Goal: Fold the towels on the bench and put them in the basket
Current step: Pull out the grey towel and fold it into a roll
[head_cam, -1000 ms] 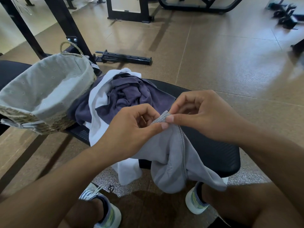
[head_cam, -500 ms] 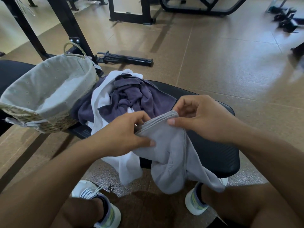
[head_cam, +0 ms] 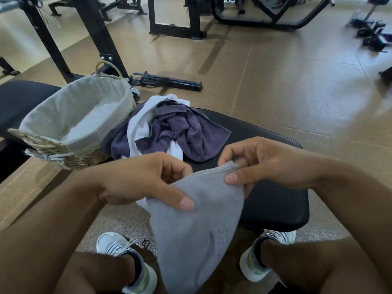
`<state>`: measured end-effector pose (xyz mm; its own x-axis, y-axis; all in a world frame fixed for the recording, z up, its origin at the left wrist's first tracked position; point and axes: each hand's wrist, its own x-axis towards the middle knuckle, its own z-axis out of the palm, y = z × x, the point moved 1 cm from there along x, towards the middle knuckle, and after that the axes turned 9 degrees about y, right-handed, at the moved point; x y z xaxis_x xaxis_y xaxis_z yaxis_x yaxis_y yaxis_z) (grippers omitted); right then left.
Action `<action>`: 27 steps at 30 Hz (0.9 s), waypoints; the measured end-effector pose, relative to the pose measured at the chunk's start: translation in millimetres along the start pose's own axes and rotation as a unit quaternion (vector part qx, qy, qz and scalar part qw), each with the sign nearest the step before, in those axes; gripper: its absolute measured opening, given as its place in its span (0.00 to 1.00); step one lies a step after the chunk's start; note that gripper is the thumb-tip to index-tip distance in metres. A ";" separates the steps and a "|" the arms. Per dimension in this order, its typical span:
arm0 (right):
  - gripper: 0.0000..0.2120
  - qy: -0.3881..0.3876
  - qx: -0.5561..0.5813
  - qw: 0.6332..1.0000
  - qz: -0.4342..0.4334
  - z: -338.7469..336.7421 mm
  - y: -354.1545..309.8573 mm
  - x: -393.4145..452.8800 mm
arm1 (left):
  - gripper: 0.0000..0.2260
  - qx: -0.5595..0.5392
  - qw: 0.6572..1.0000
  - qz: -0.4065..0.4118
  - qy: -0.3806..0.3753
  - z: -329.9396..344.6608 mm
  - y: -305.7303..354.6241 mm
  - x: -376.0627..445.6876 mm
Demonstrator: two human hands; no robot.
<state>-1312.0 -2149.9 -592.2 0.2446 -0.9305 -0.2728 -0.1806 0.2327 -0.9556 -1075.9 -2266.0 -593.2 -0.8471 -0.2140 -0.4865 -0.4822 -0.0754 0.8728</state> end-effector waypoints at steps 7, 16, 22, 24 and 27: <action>0.08 0.163 -0.061 0.985 -0.006 -12.7 5.0 0.4 | 0.11 -0.010 0.914 0.123 0.386 -4.7 -1.2 21.0; 0.18 0.236 -0.286 0.928 -0.020 -7.6 10.1 6.7 | 0.11 0.010 0.911 0.158 0.381 2.0 2.6 28.6; 0.13 0.283 -0.321 0.903 -0.035 -7.9 8.5 11.3 | 0.08 0.012 0.913 0.177 0.368 -3.6 -0.9 32.3; 0.16 0.266 -0.354 0.896 -0.033 -6.6 9.2 12.0 | 0.10 0.003 0.913 0.190 0.362 -1.8 -1.7 34.4; 0.21 0.249 -0.368 0.894 -0.052 2.0 10.0 15.3 | 0.12 -0.001 0.912 0.216 0.348 3.6 -3.9 38.9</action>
<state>-1308.1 -2161.3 -606.2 -0.1253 -0.9894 0.0731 -0.8047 0.0583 -0.5908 -1107.8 -2270.5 -615.7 -0.6111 -0.7903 0.0444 -0.1371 0.1609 0.9774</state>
